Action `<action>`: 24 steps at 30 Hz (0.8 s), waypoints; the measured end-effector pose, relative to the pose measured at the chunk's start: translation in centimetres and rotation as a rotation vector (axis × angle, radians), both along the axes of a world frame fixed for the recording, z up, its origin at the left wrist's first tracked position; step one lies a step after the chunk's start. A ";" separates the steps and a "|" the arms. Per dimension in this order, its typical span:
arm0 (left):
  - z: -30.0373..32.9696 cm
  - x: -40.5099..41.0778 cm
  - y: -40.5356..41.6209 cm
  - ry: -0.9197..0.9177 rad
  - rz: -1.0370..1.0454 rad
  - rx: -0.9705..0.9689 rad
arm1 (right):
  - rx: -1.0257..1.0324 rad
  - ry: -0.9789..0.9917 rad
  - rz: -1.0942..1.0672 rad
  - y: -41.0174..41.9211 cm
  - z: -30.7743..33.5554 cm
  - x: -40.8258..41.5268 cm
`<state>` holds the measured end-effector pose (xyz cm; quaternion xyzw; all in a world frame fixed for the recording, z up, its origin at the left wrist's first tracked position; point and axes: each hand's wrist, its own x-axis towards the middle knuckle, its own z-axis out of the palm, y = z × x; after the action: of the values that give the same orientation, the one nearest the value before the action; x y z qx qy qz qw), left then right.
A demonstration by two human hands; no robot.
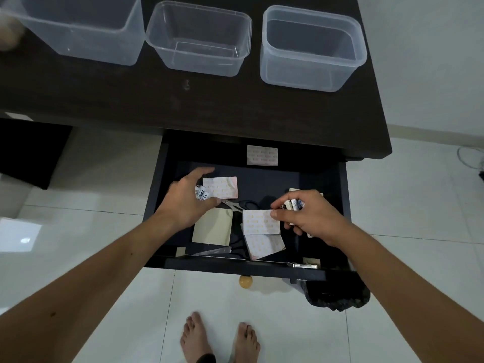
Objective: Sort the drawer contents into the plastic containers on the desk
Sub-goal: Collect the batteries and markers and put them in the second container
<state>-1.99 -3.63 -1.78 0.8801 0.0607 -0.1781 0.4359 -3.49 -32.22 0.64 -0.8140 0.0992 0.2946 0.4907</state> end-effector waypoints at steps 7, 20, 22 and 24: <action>1.6 -0.8 -0.2 0.081 0.178 -0.269 | 0.116 0.009 -0.151 -1.2 1.8 0.3; 7.2 0.1 2.8 0.329 0.332 -0.648 | -0.015 -0.048 -0.136 1.8 7.1 1.2; 8.2 0.4 3.9 0.332 0.354 -0.657 | 0.008 -0.047 -0.118 3.1 8.2 1.6; 9.2 0.7 5.1 0.336 0.360 -0.667 | 0.034 -0.037 -0.088 4.6 9.1 2.1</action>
<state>-1.24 1.43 7.38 0.6246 0.2228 -0.2502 0.7054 -1.35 -27.61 9.70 -0.8056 0.1209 0.2594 0.5187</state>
